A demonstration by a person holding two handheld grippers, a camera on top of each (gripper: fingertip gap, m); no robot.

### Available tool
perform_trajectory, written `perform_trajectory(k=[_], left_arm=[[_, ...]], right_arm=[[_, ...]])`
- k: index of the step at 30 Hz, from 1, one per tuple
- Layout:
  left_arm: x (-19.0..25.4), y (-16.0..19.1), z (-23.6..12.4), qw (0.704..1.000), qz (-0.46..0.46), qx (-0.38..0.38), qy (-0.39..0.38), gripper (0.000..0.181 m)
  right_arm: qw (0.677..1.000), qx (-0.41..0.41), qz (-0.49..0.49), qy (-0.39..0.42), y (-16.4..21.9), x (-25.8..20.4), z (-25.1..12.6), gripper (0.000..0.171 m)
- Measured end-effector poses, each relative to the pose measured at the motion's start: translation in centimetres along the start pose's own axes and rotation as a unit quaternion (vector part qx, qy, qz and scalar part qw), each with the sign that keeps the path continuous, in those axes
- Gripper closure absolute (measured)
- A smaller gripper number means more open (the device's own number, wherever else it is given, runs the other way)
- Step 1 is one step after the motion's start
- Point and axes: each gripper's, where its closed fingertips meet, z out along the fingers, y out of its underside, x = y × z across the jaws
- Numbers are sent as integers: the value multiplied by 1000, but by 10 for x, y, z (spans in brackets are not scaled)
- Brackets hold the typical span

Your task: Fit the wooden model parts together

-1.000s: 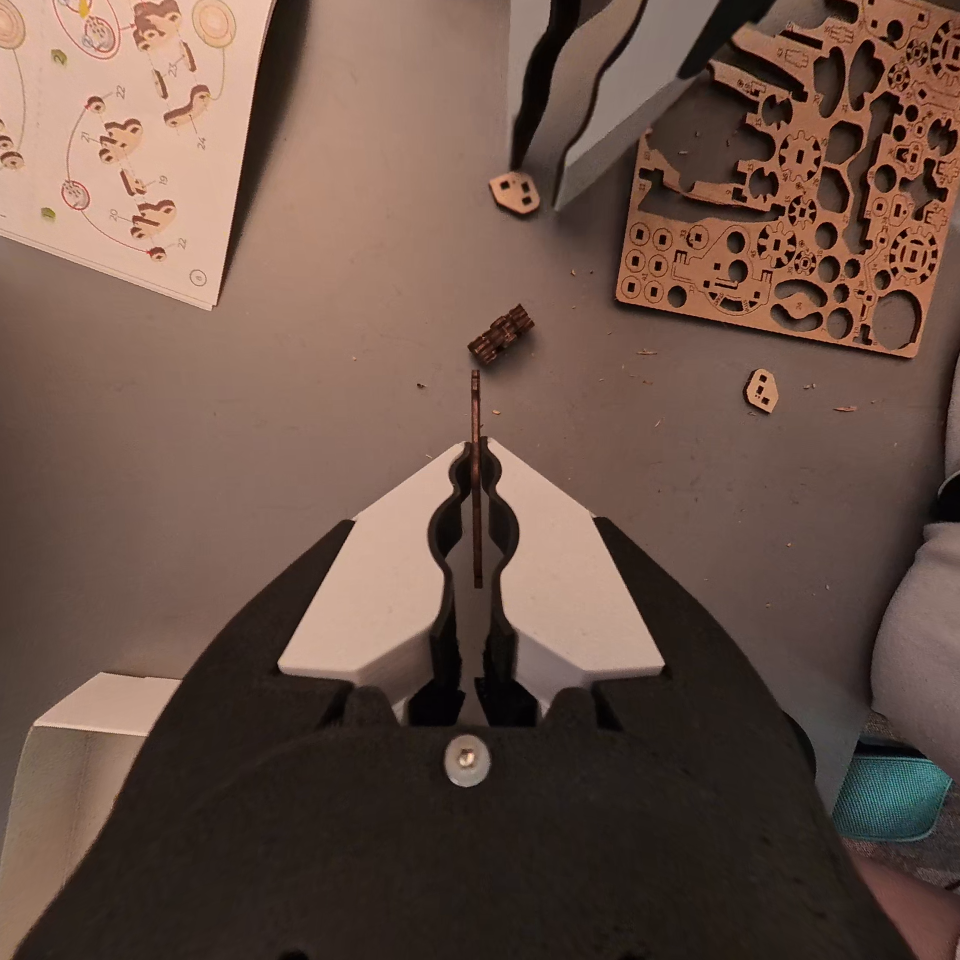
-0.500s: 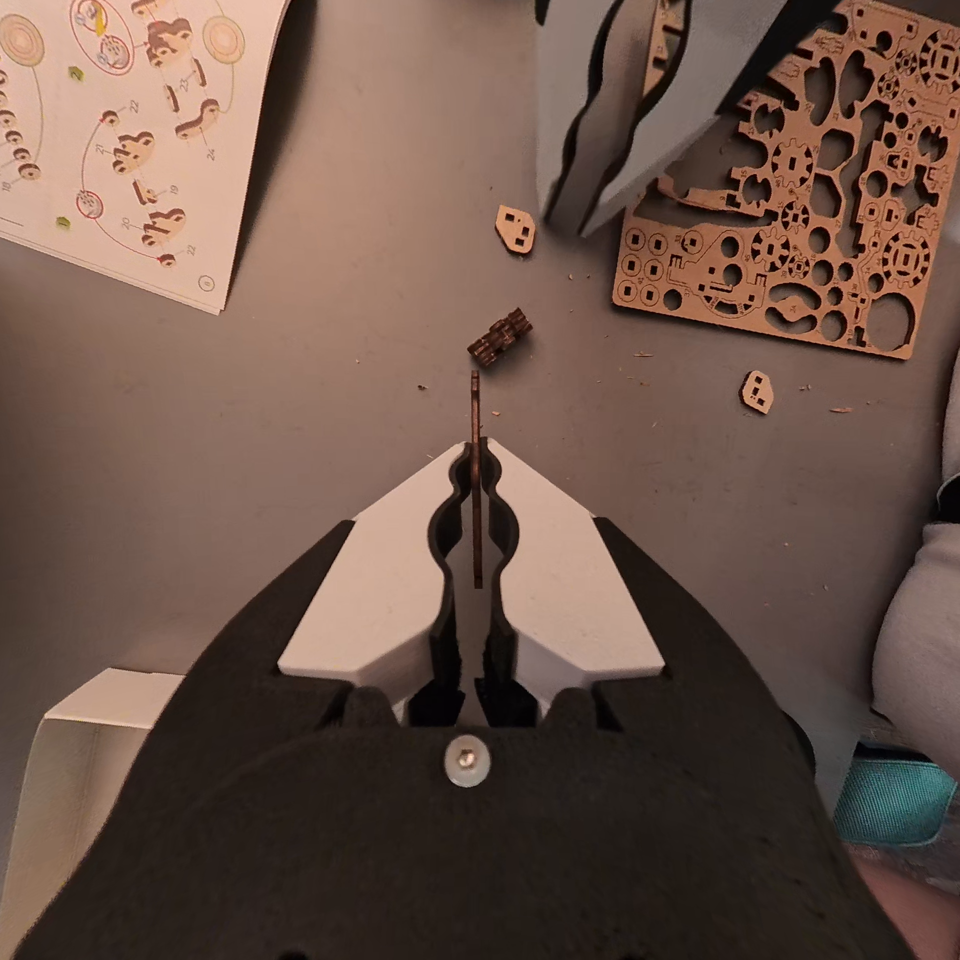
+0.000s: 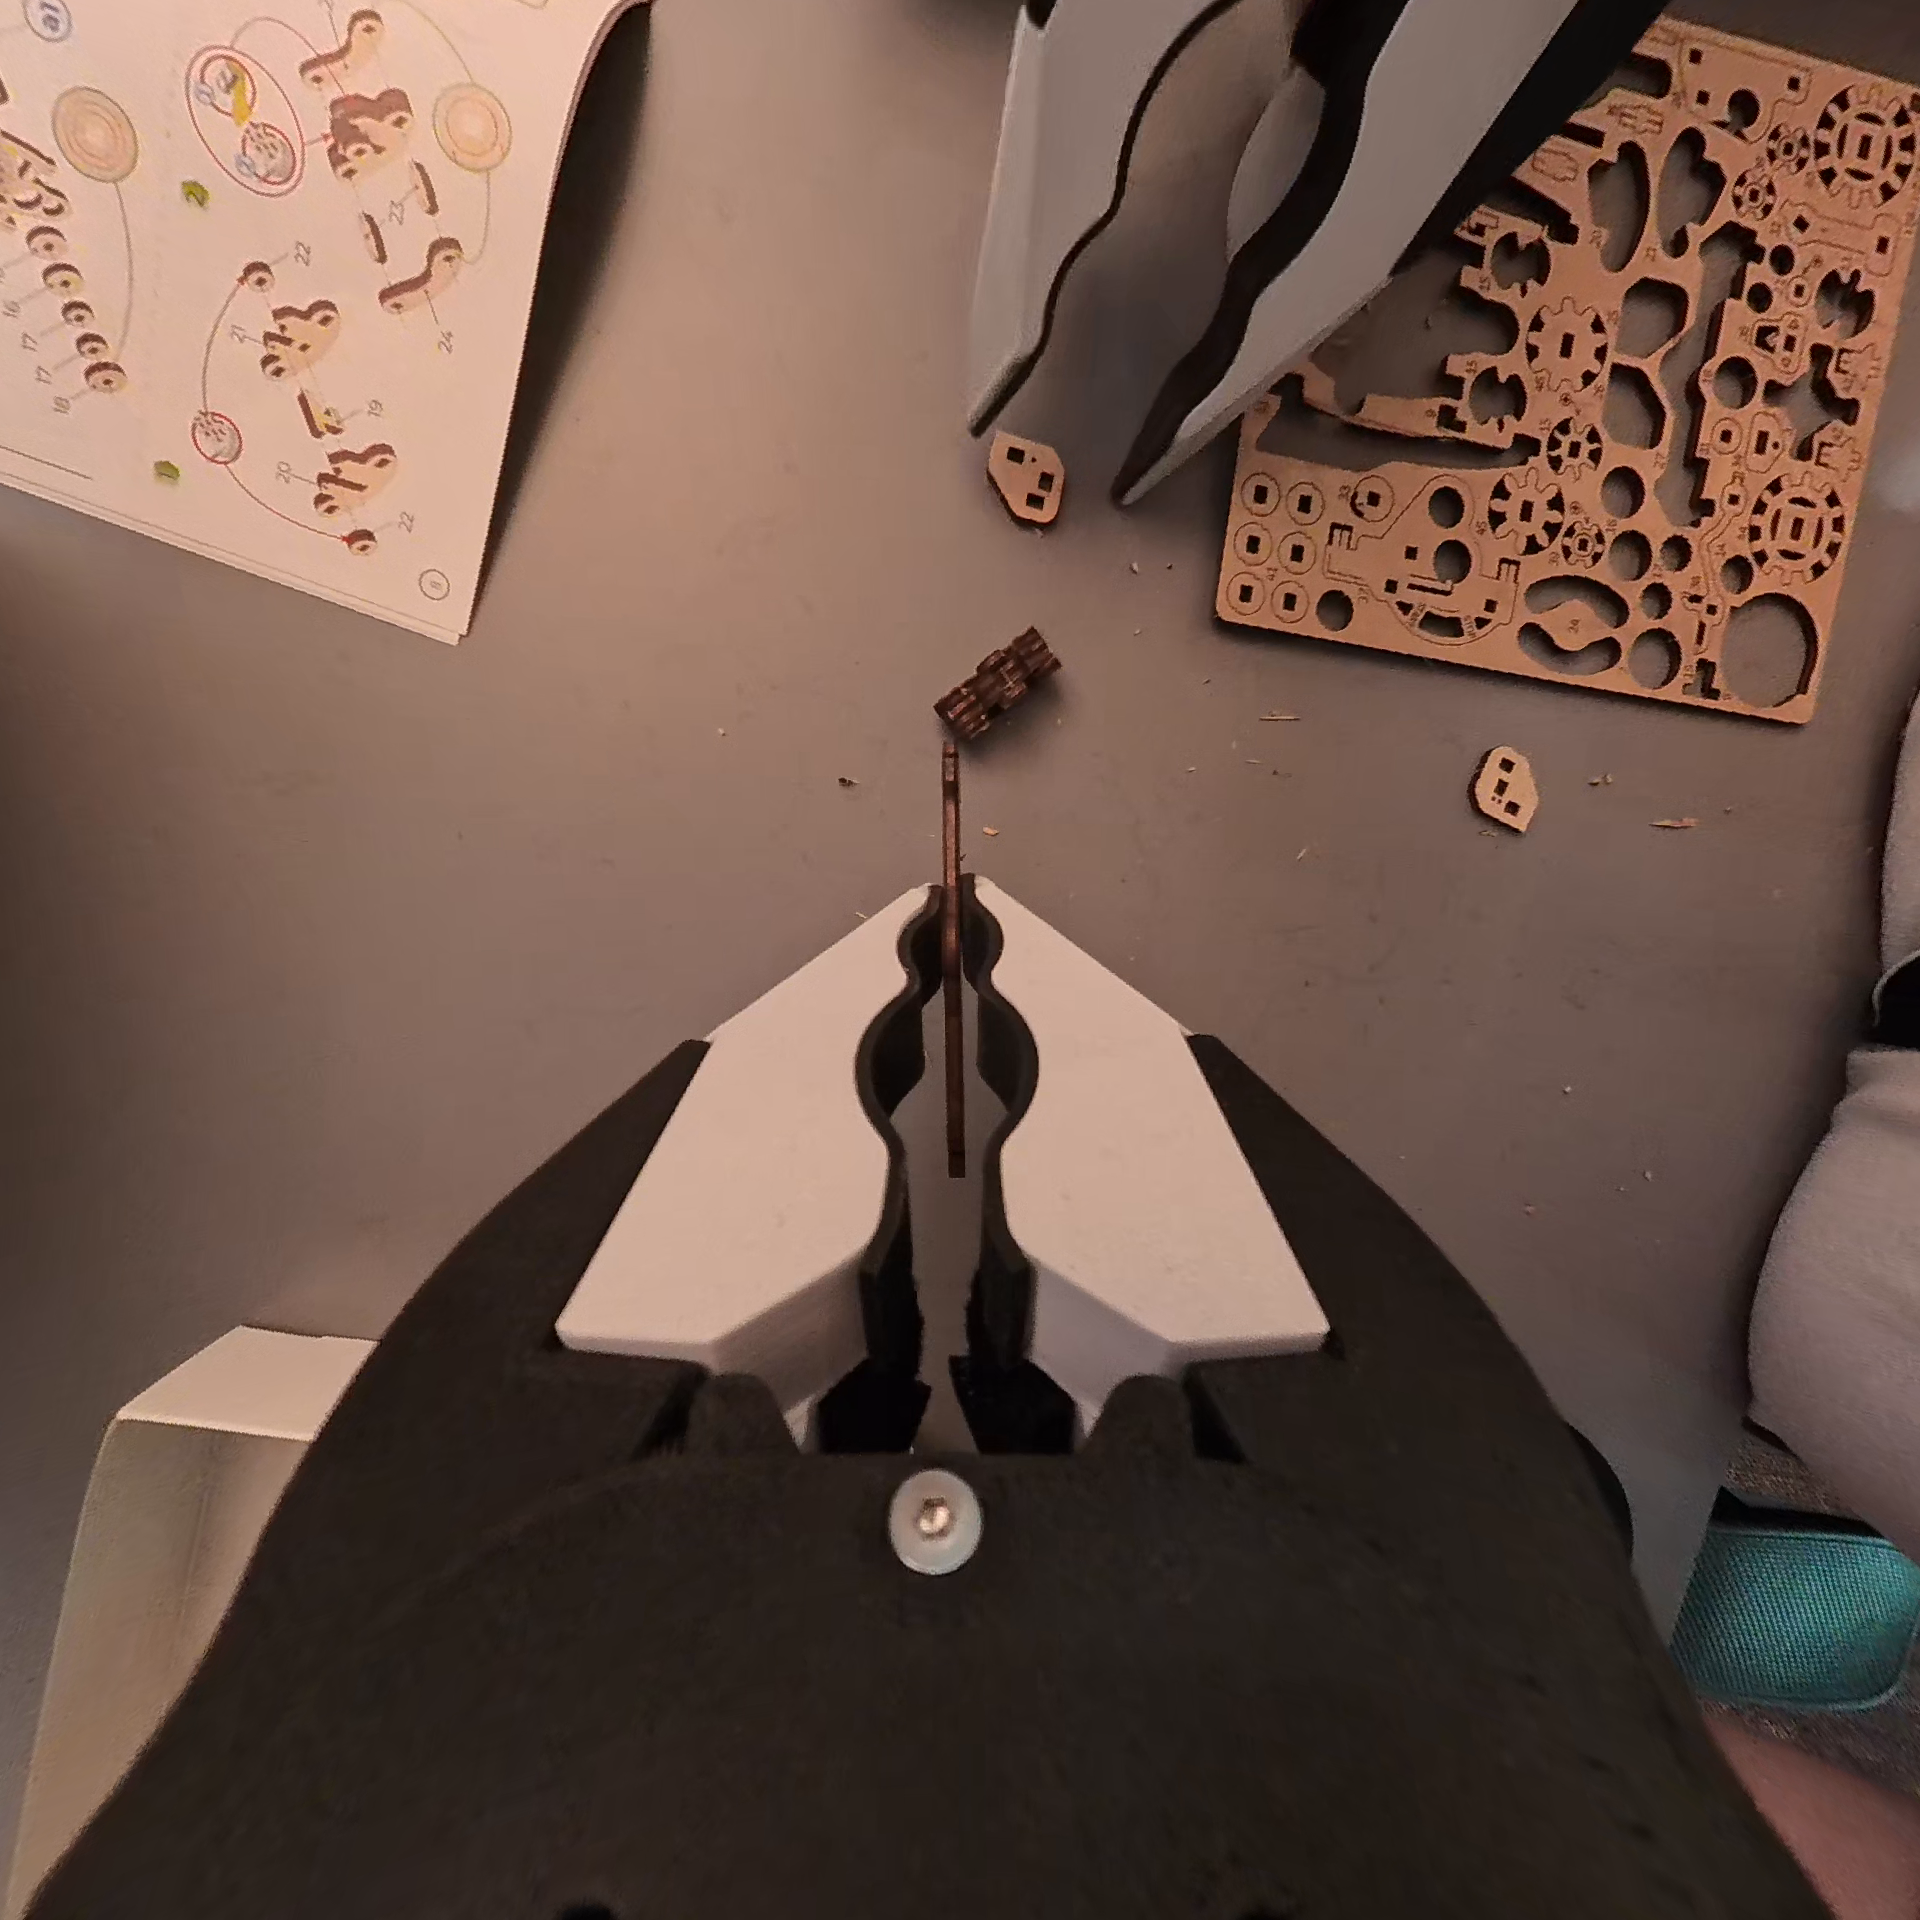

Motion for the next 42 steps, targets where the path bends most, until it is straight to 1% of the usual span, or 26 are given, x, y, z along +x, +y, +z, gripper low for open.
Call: perform_trajectory(k=[4, 6, 8, 11, 14, 20, 21, 23, 25, 26, 27, 29, 30, 31, 32, 34, 36, 39, 42], left_arm=[[1, 0, 1, 1000, 1, -1, 1, 181], [1, 0, 0, 1000, 1, 0, 1, 181], [1, 0, 0, 1000, 1, 0, 1, 181], [1, -1, 0, 1000, 1, 1, 1, 181], [1, -1, -1, 1000, 2, 3, 0, 181], [2, -2, -3, 1000, 4, 4, -3, 181], [2, -2, -4, 1000, 4, 5, -4, 181], [2, -3, -5, 1000, 5, 6, -5, 181], [2, -3, -5, 1000, 6, 6, -6, 181], [2, -3, -5, 1000, 6, 6, -5, 181], [2, -2, -5, 1000, 6, 5, -5, 181], [2, -3, -5, 1000, 6, 6, -5, 181], [2, -3, -5, 1000, 6, 7, -5, 181], [2, -3, -5, 1000, 5, 7, -5, 181], [2, -3, -5, 1000, 5, 7, -5, 181], [2, -3, -6, 1000, 6, 8, -5, 181], [2, -4, -6, 1000, 8, 10, -5, 181], [3, -4, -6, 1000, 9, 9, -4, 181], [3, -3, -4, 1000, 11, 7, -3, 181]], right_arm=[[1000, 5, -21, 3, -2, 0, 2, 139], [999, 7, -45, 7, -3, -2, 2, 148], [998, 9, -66, 19, -3, 0, 3, 153], [994, 4, -95, 47, 1, 5, 6, 169], [992, 4, -107, 63, 1, 7, 6, 169], [997, -8, -55, 52, 1, 8, 4, 171], [998, -3, -33, 44, 1, 9, 3, 171], [999, 26, 42, 8, -6, 7, -4, 171], [990, 63, 119, -33, -16, 6, -12, 171], [987, 66, 141, -44, -17, 7, -15, 171], [987, 66, 137, -46, -16, 8, -16, 171], [996, 43, 81, -3, -8, 15, -14, 168], [997, 38, 59, 18, -6, 17, -11, 154], [998, 29, 59, 24, -5, 18, -7, 147], [997, 15, 80, 16, -2, 17, -2, 143], [991, 1, 136, -7, 1, 14, 5, 129], [990, -5, 140, -7, 4, 16, 6, 130], [996, 15, 84, -4, 1, 15, 8, 143], [998, 24, 58, -13, -1, 15, 8, 144]])
